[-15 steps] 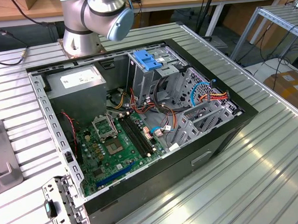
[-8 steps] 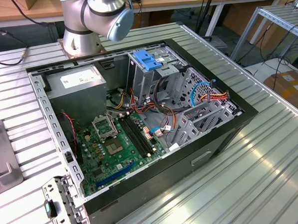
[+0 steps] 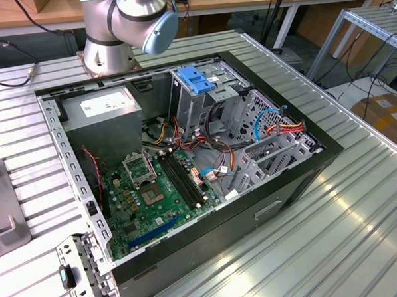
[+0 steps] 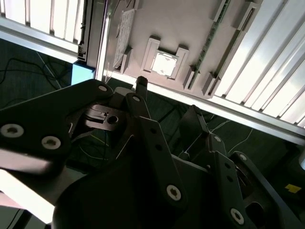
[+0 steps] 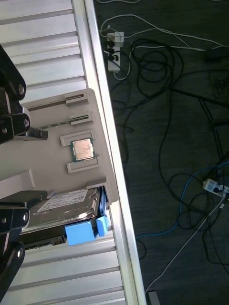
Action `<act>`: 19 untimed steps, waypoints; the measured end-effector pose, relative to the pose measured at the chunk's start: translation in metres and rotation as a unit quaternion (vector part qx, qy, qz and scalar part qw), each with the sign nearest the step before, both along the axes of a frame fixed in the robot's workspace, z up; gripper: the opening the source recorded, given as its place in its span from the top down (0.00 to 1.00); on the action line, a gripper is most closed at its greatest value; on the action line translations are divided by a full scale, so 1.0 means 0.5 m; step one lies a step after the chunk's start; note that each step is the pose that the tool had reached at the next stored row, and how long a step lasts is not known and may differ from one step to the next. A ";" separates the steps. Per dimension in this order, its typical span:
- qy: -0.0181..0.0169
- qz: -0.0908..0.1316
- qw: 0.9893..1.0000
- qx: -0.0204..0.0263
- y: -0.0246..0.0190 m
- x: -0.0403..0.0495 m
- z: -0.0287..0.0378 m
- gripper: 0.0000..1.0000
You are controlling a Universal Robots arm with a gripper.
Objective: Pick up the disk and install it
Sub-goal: 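Pick up the disk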
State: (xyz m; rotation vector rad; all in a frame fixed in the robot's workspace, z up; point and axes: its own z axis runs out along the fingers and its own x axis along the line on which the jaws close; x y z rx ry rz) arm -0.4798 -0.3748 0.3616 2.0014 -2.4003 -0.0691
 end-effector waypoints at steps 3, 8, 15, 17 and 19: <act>0.000 0.000 1.000 0.000 0.0013 0.000 0.000 0.46; 0.000 0.000 1.000 0.000 0.0033 0.000 0.000 0.46; 0.000 0.000 1.000 0.000 0.0067 0.000 0.000 0.46; 0.000 0.000 1.000 0.000 0.0086 0.000 0.000 0.46; 0.000 0.000 1.000 0.000 0.0097 0.000 0.000 0.46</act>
